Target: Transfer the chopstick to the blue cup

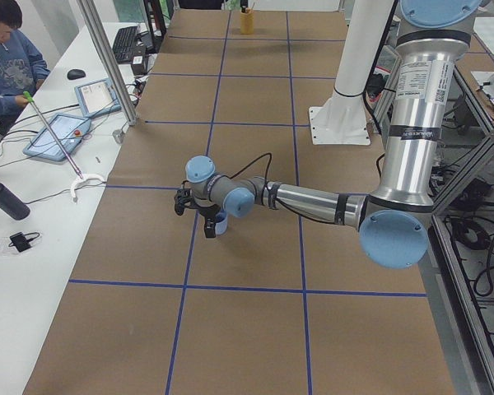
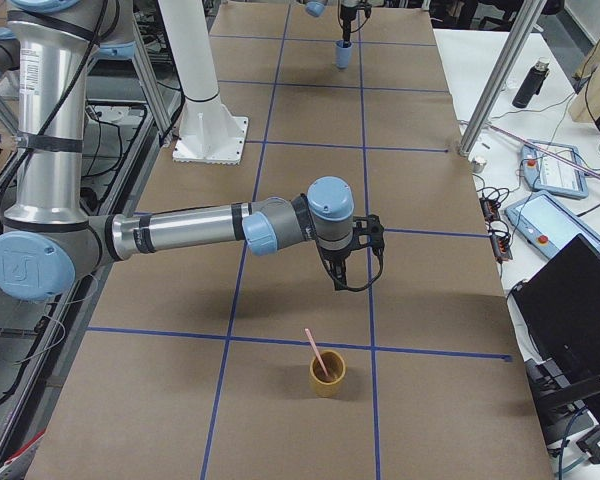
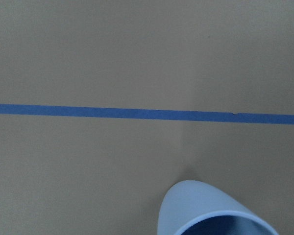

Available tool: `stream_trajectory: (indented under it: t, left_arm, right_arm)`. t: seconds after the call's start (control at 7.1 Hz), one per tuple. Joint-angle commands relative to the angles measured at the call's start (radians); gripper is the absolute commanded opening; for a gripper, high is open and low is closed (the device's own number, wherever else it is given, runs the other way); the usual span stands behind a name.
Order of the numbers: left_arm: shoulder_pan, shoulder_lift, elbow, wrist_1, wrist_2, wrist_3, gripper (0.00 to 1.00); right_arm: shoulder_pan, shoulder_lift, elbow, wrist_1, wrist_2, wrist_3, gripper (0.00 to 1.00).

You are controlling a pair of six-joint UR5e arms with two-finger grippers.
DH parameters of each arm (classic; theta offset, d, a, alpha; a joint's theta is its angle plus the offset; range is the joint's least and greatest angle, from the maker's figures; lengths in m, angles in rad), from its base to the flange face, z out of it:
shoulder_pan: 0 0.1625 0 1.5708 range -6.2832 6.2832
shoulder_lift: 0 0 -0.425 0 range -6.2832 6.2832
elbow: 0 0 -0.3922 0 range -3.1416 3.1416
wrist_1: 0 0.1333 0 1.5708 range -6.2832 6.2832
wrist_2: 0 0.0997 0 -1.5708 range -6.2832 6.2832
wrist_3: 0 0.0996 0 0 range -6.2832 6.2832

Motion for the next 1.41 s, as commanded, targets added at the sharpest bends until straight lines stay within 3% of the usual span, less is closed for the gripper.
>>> stream_trajectory:
  t: [0.0, 0.14, 0.28, 0.56, 0.7, 0.85, 0.99, 1.13, 1.27]
  left_arm:
    - [0.011, 0.0, 0.007, -0.025, -0.003, -0.023, 0.3]
    - [0.012, -0.003, 0.005, -0.025, -0.009, -0.024, 0.0]
    - [0.012, -0.005, -0.001, -0.023, -0.015, -0.025, 0.0]
    - [0.011, -0.039, -0.04, 0.012, -0.137, -0.036, 0.0]
    - [0.011, -0.107, -0.117, 0.115, -0.141, -0.157, 0.0]
    - [0.024, -0.267, -0.142, 0.244, -0.136, -0.318, 0.0]
    - [0.151, -0.358, -0.16, 0.26, -0.094, -0.482, 0.0]
    - [0.293, -0.484, -0.154, 0.295, 0.037, -0.669, 0.0]
    - [0.383, -0.603, -0.151, 0.42, 0.157, -0.697, 0.0]
  right_arm:
    - [-0.007, 0.002, 0.002, 0.0, -0.001, 0.015, 1.0]
    - [-0.007, 0.002, 0.003, 0.0, -0.001, 0.016, 1.0]
    - [-0.007, 0.003, 0.005, 0.0, -0.001, 0.016, 1.0]
    - [-0.007, 0.003, 0.008, 0.0, -0.002, 0.018, 1.0]
    - [-0.006, 0.015, 0.009, 0.0, -0.004, 0.089, 1.0]
    - [-0.006, 0.025, 0.014, 0.002, -0.008, 0.126, 1.0]
    - [-0.004, 0.023, 0.012, 0.006, -0.015, 0.127, 1.0]
    - [-0.003, 0.02, 0.012, 0.006, -0.015, 0.116, 1.0]
    - [0.002, 0.019, 0.006, 0.006, -0.019, 0.111, 1.0]
